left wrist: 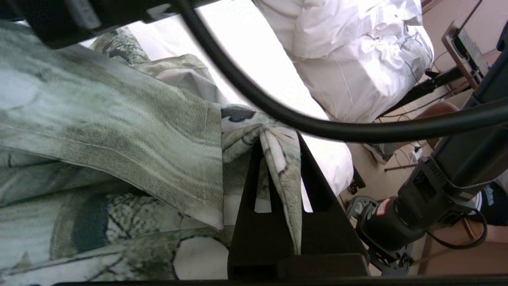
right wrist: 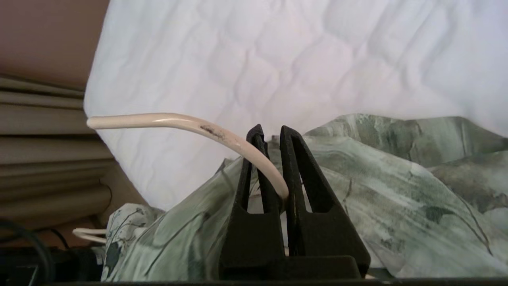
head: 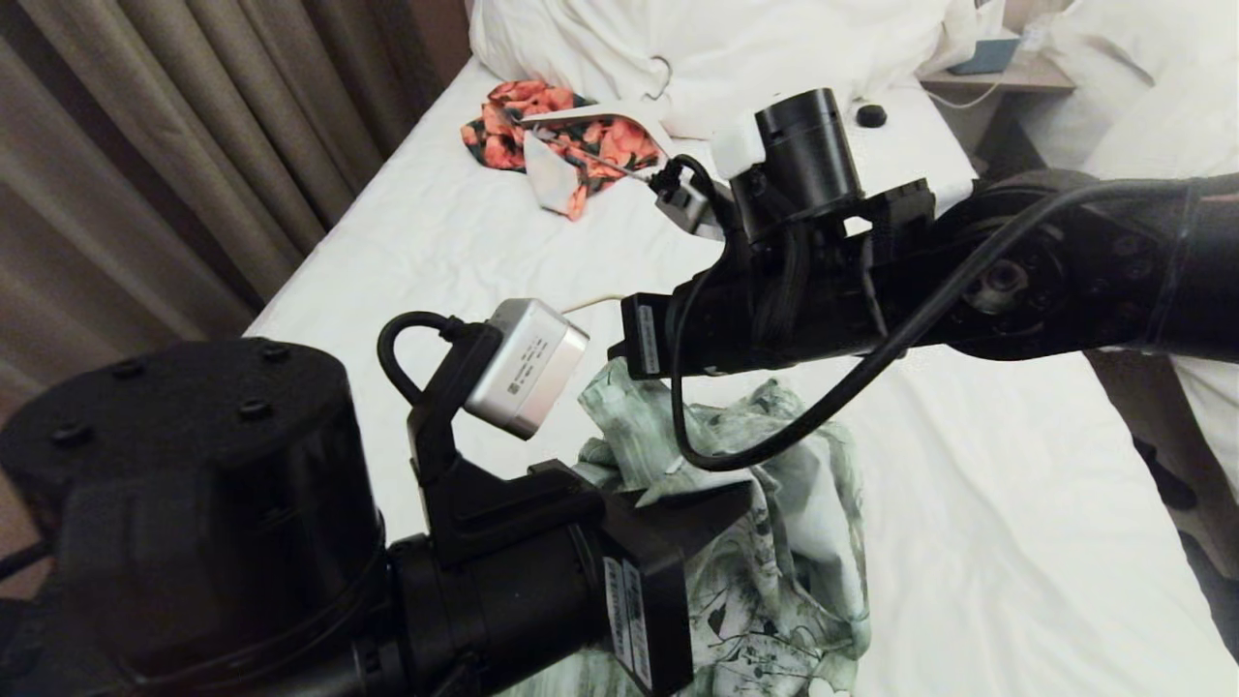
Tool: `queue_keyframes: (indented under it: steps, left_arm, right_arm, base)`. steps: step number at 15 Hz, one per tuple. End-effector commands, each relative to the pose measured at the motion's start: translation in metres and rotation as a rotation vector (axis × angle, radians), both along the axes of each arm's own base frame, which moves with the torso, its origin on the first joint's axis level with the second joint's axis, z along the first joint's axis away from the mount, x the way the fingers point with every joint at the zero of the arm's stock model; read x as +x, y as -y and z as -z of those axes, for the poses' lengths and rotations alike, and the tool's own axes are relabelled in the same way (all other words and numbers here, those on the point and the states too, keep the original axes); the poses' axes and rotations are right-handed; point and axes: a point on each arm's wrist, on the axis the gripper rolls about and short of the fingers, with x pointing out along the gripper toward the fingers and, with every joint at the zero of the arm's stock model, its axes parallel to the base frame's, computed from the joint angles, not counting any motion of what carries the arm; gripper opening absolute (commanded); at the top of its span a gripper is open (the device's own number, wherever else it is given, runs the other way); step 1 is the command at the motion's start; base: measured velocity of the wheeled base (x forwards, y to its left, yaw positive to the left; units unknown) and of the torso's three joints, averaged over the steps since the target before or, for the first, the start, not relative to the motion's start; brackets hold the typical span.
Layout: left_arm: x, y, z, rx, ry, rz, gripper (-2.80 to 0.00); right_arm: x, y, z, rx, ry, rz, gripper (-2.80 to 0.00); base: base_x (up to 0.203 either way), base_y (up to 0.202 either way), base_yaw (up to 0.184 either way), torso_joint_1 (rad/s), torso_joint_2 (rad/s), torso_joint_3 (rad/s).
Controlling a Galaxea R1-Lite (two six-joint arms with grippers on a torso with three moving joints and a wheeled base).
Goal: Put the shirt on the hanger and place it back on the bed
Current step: Take the clothes hanger out of the clothes
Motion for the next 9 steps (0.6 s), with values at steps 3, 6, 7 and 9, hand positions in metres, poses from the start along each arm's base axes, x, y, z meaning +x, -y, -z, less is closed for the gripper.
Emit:
queue_keyframes:
  steps: [3,6,7,9]
  left_arm:
    - [0.008,-0.005,-0.005,-0.019,0.011,-0.043,-2.80]
    - [0.020,-0.022,-0.020,-0.042,0.033,-0.110,-2.80]
    - [0.018,-0.028,-0.025,-0.041,0.032,-0.108,-2.80]
    - [0.011,-0.040,-0.037,-0.046,0.036,-0.093,-2.80]
  right_arm:
    - [-0.019,0.018,-0.022,0.010,0.010,0.002,-2.80]
    - [-0.030,0.031,-0.032,-0.027,0.028,0.069,-2.80]
    - [-0.032,0.034,-0.036,-0.025,0.041,0.081,-2.80]
    - [-0.037,0.039,-0.044,-0.014,0.064,0.083,-2.80]
  base:
    - [0.000,0.000,0.000,0.000,0.00,0.000]
    - [0.000,0.000,0.000,0.000,0.00,0.000]
    - [0.000,0.000,0.000,0.000,0.00,0.000]
    - [0.000,0.000,0.000,0.000,0.00,0.000]
